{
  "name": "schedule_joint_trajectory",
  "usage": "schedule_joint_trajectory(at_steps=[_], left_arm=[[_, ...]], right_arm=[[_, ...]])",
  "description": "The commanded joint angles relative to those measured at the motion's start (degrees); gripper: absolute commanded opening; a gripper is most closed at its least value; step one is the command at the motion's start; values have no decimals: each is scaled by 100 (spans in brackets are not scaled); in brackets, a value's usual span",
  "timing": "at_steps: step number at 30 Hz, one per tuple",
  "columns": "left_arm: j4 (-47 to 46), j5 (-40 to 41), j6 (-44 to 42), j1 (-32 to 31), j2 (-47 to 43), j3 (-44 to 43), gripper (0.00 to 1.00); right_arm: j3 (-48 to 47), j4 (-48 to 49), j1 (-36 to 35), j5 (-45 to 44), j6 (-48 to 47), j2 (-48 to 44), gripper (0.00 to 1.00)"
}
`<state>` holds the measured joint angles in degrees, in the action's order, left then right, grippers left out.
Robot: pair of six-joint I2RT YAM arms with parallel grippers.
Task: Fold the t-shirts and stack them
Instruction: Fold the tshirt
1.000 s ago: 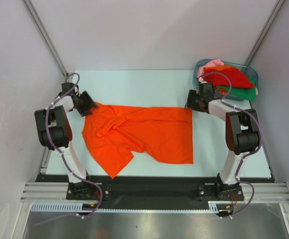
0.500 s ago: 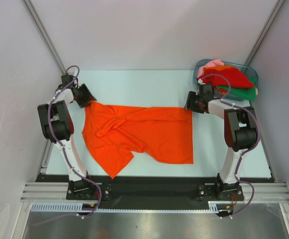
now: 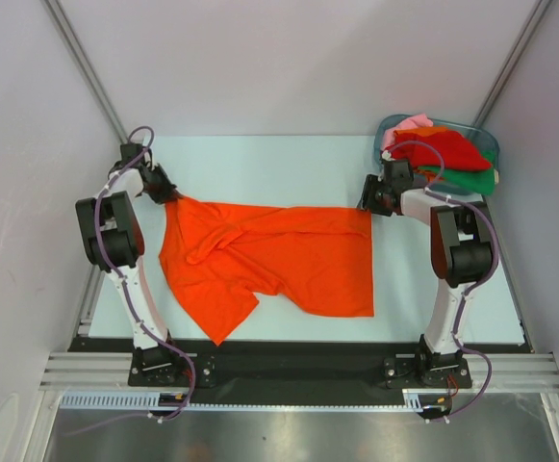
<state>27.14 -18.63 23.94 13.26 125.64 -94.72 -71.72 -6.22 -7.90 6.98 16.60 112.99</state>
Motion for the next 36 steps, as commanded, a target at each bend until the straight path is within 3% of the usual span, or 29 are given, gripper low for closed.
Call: schedule_joint_trajectory(at_steps=[1,2,6,12,17,18,19,20,21,24,27,31,36], left_arm=[[20,44,-30,-7,-31,-319,4],[11,27,-4,10,-49,-319,2],[-155,9,49,45,-128,-267,0],[-507,17,172,177,-251,-38,0],[-745,-263,391,212,-137,-20,0],[-736,-281,409,212,-137,-29,1],[-701,-255,418,212,-163,-29,9],[-657,-20,409,204,-241,49,23],[-596,148,392,212,-521,128,47],[-491,719,216,212,-1293,532,62],[-314,975,84,204,-2206,1024,76],[-437,476,40,160,-3411,2201,75],[-620,-227,312,160,-4056,3914,63]], right_arm=[[-272,-195,25,-4,10,144,50],[-307,-265,25,-39,36,162,47],[-228,-266,34,-644,369,162,4],[-516,-317,175,-1445,599,126,0],[-808,-407,175,-1297,433,381,0],[-852,-459,175,-1261,388,408,1],[-956,-538,175,-1261,336,434,6],[-1001,-625,175,-1313,205,434,14],[-1028,-809,184,-1340,142,400,29],[-905,-1030,175,-1357,2,6,50],[-651,-1319,140,-1664,-78,-565,59],[-247,-1496,-219,-1894,-131,-1331,61],[754,-244,-896,-103,807,-2008,61]])
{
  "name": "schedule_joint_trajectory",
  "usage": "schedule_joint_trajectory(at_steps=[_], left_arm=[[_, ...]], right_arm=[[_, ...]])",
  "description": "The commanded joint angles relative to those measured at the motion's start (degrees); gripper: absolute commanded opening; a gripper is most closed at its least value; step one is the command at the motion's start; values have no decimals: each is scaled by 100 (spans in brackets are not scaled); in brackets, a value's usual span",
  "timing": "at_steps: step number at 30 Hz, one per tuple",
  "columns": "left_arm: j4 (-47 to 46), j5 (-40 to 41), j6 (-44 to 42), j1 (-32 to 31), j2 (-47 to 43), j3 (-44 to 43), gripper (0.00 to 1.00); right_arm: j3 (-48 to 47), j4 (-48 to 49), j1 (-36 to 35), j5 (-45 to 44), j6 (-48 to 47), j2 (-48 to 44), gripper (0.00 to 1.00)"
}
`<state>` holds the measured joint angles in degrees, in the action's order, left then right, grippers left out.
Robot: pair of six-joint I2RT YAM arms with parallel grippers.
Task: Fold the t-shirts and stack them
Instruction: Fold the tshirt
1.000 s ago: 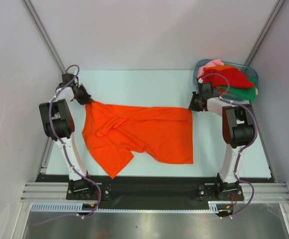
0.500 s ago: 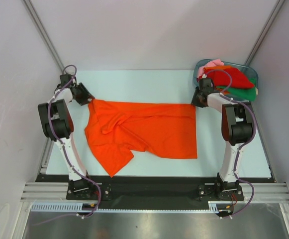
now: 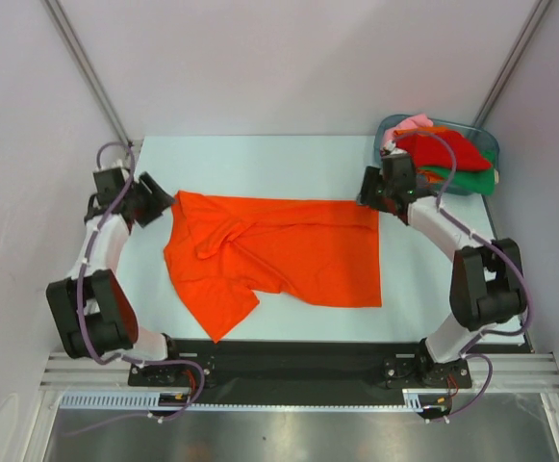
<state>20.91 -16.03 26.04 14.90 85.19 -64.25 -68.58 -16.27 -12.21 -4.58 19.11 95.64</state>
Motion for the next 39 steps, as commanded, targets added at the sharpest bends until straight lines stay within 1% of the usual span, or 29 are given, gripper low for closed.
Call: schedule_joint_trajectory(at_steps=[1,2,4,5,7,8,9,10,11,13,15,20,22,26,31,34,35,38,39], left_arm=[[-121,-724,312,-13,-185,1349,61],[-409,-822,409,-13,-256,1554,56],[-517,-919,603,-4,-353,1827,55],[-561,-928,630,-13,-423,1976,52],[-596,-902,613,-13,-459,2039,52],[-666,-893,604,-30,-468,2091,52],[-710,-884,578,-22,-442,2101,55],[-711,-902,534,-22,-398,2092,56],[-702,-971,516,-22,-345,2057,57],[-754,-1007,551,-57,-292,2083,58],[-816,-999,551,-66,-257,2083,55],[-764,-998,542,-83,-46,2083,44],[-781,-989,542,-83,15,2101,45],[-825,-1033,551,-179,173,2127,53],[-939,-981,586,-250,261,2188,53],[-992,-1025,612,-277,384,2153,46],[-1027,-1042,630,-285,402,2145,41],[-1018,-1051,604,-303,411,2127,36],[-1027,-1051,604,-303,411,2136,35]], right_arm=[[502,983,-858,1360,1028,-247,61],[538,1395,-1062,1433,1285,-212,61],[643,2037,-1510,1626,1690,-72,60],[626,2571,-1878,1723,2179,155,60],[461,3031,-2241,1741,2569,454,57],[372,3355,-2381,1724,2823,813,57],[276,3515,-2644,1715,2948,999,50],[135,3647,-2733,1741,3045,1236,46],[-118,3858,-2813,1819,3237,1621,37],[-410,3912,-2989,1925,3449,2027,35],[-630,4026,-3068,1978,3712,2396,34],[-815,4167,-3279,1820,3854,2811,36],[-868,4272,-3288,1829,3959,2969,38],[-1149,4220,-3314,1838,4012,3241,41],[-1333,4203,-3323,1767,4039,3461,41],[-1500,4185,-3341,1811,4100,3628,42],[-1605,4167,-3332,1820,4118,3664,41],[-1711,4167,-3341,1838,4179,3787,41],[-1790,4150,-3341,1855,4188,3804,41]])
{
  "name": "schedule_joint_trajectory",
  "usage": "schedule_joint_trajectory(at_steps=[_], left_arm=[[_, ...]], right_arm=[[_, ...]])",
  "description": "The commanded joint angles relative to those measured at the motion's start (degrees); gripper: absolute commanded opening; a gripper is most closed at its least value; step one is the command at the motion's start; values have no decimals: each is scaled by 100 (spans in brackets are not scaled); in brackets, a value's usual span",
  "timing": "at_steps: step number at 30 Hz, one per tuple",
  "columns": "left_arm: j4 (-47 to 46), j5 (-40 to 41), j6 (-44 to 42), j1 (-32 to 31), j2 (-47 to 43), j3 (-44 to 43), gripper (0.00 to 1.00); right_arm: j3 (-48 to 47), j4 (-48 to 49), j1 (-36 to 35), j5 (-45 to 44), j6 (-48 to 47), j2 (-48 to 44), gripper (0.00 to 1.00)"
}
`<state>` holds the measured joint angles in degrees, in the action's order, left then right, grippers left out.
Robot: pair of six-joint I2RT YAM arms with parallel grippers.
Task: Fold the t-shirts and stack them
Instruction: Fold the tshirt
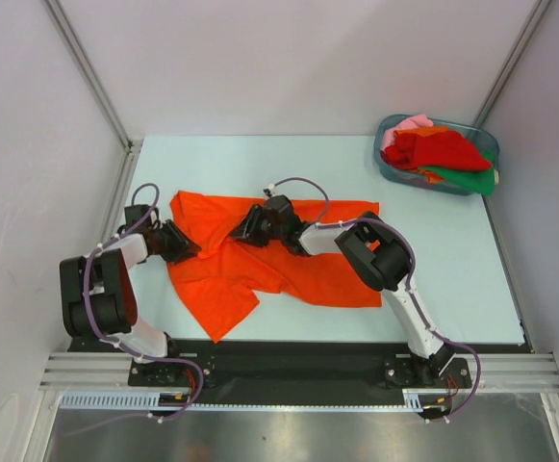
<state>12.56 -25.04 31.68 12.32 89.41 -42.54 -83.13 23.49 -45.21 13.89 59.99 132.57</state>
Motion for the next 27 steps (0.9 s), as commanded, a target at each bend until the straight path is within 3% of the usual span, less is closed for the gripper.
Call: schedule_joint_trajectory(at_steps=[1,6,8,11,16,27], left_arm=[[-192,-177,49,-54,-2,-35,34],[-201,-282,66,-80,-20,-35,22],[-201,-335,101,-71,-81,-61,10],[-105,-291,93,-71,-195,-157,0],[124,-142,-22,-80,-546,-307,0],[625,201,-206,-80,-1004,-457,0]], right_arm=[[-379,148,-58,35,110,154,41],[-441,42,-120,0,119,181,37],[-414,86,-128,35,127,199,26],[-370,112,-120,105,101,146,16],[-318,-107,-128,140,-171,-100,7],[-230,-1127,-84,500,-831,-873,5]])
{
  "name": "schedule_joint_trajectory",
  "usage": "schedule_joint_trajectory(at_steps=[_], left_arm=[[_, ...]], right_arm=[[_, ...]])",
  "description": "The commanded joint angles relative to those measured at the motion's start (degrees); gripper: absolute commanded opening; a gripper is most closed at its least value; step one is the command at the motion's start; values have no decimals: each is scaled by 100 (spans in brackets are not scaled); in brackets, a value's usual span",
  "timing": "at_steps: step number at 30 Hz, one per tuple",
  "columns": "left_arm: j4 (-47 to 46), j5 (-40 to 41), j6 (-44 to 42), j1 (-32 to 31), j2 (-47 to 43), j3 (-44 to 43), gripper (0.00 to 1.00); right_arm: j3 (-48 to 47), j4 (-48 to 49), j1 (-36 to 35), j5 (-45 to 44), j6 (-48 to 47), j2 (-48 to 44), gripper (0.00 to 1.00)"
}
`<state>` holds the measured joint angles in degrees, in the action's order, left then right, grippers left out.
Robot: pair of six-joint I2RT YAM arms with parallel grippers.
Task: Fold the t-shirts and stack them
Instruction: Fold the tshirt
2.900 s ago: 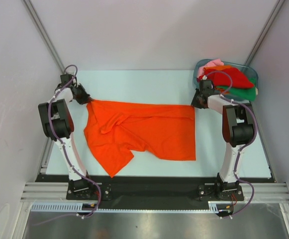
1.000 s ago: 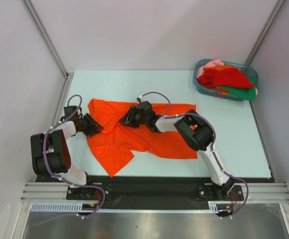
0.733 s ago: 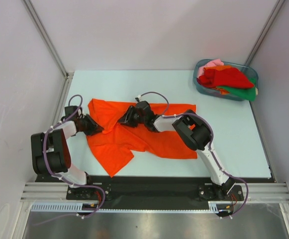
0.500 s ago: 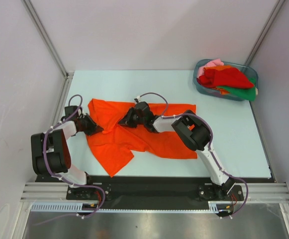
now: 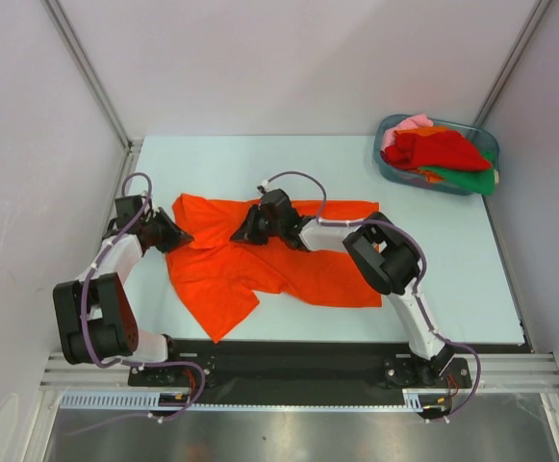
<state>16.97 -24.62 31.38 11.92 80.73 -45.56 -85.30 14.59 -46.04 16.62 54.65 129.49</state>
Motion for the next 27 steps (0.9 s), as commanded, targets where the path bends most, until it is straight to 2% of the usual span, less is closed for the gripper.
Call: schedule_joint_trajectory(at_steps=[1,9,14,27], left_arm=[[184,151,-176,-32,-102,-146,0],[105,177,-105,-32,-66,-6,0],[113,168,-97,-32,-145,-32,0],[87,45,-44,-41,-224,-85,0]], right_arm=[[-13,-237,16,262,-289,-574,5],[-259,-325,95,834,-271,-126,11],[-382,-422,122,887,-429,41,33],[-725,-729,113,694,-613,6,34]])
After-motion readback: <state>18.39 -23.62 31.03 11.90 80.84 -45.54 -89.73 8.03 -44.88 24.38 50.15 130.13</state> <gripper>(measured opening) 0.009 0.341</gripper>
